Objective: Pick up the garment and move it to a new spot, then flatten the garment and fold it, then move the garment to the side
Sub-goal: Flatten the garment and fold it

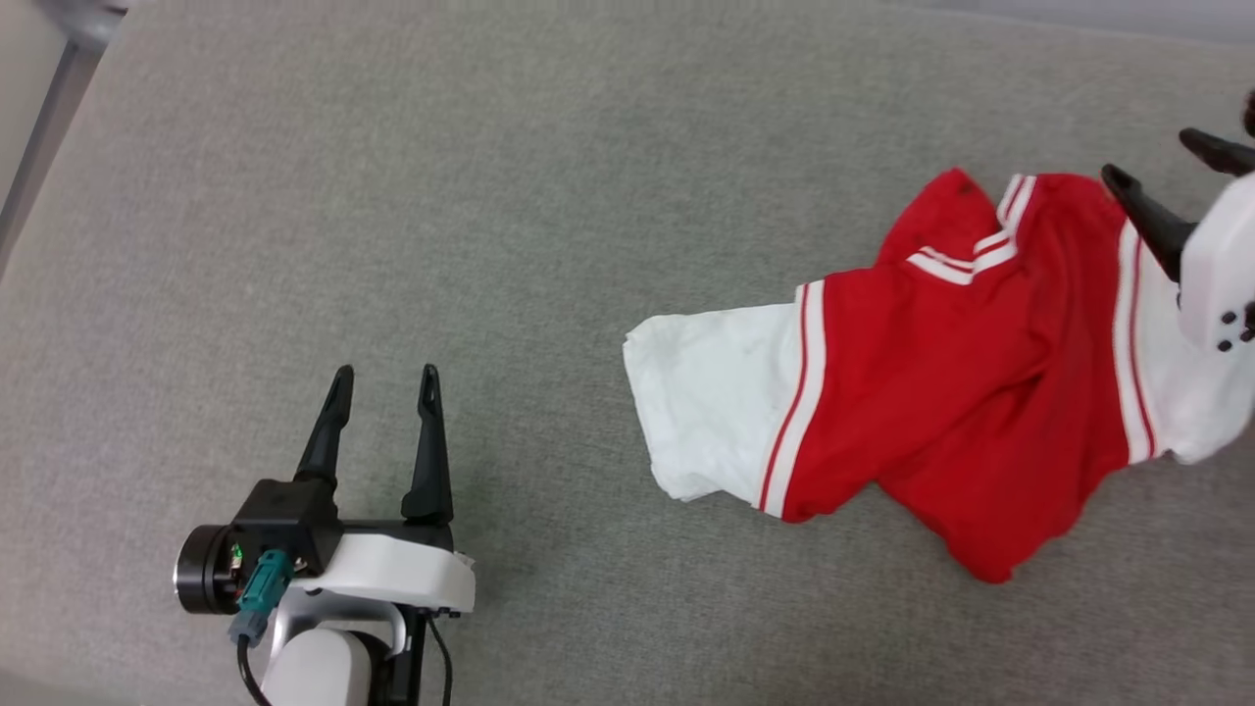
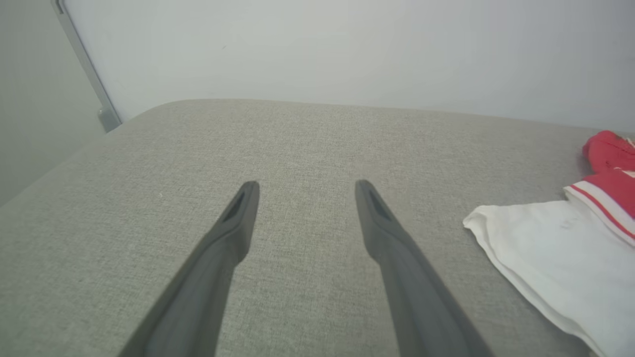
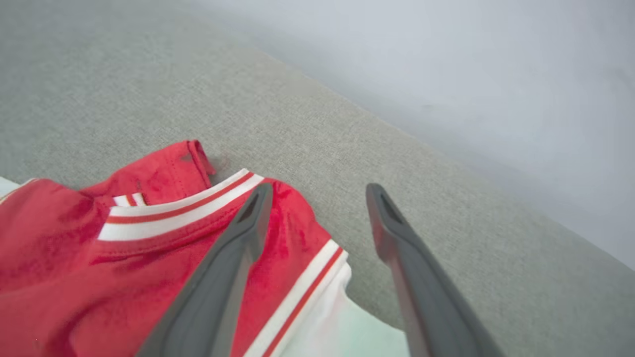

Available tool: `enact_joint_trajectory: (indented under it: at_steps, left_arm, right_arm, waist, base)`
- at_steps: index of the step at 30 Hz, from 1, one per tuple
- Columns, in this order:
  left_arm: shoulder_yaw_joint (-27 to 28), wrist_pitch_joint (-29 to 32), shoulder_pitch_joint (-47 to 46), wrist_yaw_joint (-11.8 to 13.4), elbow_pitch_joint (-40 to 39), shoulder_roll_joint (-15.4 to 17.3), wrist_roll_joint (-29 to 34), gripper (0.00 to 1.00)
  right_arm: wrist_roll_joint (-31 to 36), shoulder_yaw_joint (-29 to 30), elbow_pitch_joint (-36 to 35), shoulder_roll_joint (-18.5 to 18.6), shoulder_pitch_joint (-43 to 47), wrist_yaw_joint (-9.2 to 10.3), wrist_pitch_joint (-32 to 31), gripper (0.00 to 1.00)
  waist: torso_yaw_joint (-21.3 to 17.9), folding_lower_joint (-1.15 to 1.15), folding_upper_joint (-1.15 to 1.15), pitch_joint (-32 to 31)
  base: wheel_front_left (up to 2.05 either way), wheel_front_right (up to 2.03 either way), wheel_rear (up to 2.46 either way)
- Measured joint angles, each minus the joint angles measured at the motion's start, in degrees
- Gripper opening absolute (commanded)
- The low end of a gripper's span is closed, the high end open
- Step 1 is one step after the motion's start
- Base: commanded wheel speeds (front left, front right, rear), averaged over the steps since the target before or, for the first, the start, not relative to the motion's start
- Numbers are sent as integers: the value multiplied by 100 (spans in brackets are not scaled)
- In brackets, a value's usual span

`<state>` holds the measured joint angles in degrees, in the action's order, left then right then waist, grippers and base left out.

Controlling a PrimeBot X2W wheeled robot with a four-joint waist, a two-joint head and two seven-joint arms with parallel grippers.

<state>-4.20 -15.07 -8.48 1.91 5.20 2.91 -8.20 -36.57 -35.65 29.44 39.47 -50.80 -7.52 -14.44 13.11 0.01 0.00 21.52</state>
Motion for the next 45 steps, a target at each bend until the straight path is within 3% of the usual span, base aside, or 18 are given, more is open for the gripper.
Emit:
enact_joint_trajectory:
  at_steps: [7, 12, 19, 22, 27, 31, 37, 41, 45]
  left_arm:
    - [196, 0, 183, -111, -81, 8, 201, 100]
    - [328, 0, 238, -271, -104, 88, 243, 100]
    - [458, 0, 224, -396, -163, 238, 323, 100]
    - [452, 0, 227, -391, -218, 233, 361, 100]
    - [446, 0, 266, -387, -299, 212, 377, 100]
    - [434, 0, 271, -390, -322, 182, 371, 100]
    - [378, 0, 155, -402, -366, 144, 348, 100]
    - [334, 0, 10, -402, -407, 104, 336, 100]
    - [297, 0, -102, -400, -445, 63, 291, 100]
  right_arm:
    - [33, 1042, -620, 41, 998, 0, 1076, 100]
    - [546, 2103, -1042, -442, 1988, 0, 1606, 100]
    - [1333, 3264, -1764, -1321, 3249, 0, 1548, 100]
    - [1560, 3669, -2098, -1436, 3457, 0, 1359, 100]
    - [1739, 3941, -2550, -1378, 3427, 0, 890, 100]
    - [1664, 3873, -2609, -1044, 2993, 1, 264, 100]
    - [1042, 3043, -2141, -202, 2220, 2, -1359, 100]
    - [411, 2616, -1716, 167, 1704, -1, -2602, 100]
    - [250, 2346, -1369, 301, 1262, 0, -3271, 100]
  waist:
    - [-333, 0, 0, -410]
    - [-567, -1, 0, -694]
    - [-861, -1, 0, -981]
    - [-963, -1, 0, -1042]
    - [-982, -1, 0, -995]
    - [-919, -1, 0, -870]
    - [-737, -1, 0, -592]
    - [-590, -1, 0, -325]
    - [-428, 0, 0, -53]
  base:
    - [0, 0, 0]
    - [0, 0, 0]
    - [0, 0, 0]
    - [0, 0, 0]
    - [0, 0, 0]
    - [0, 0, 0]
    - [0, 0, 0]
    - [0, 0, 0]
    - [0, 0, 0]
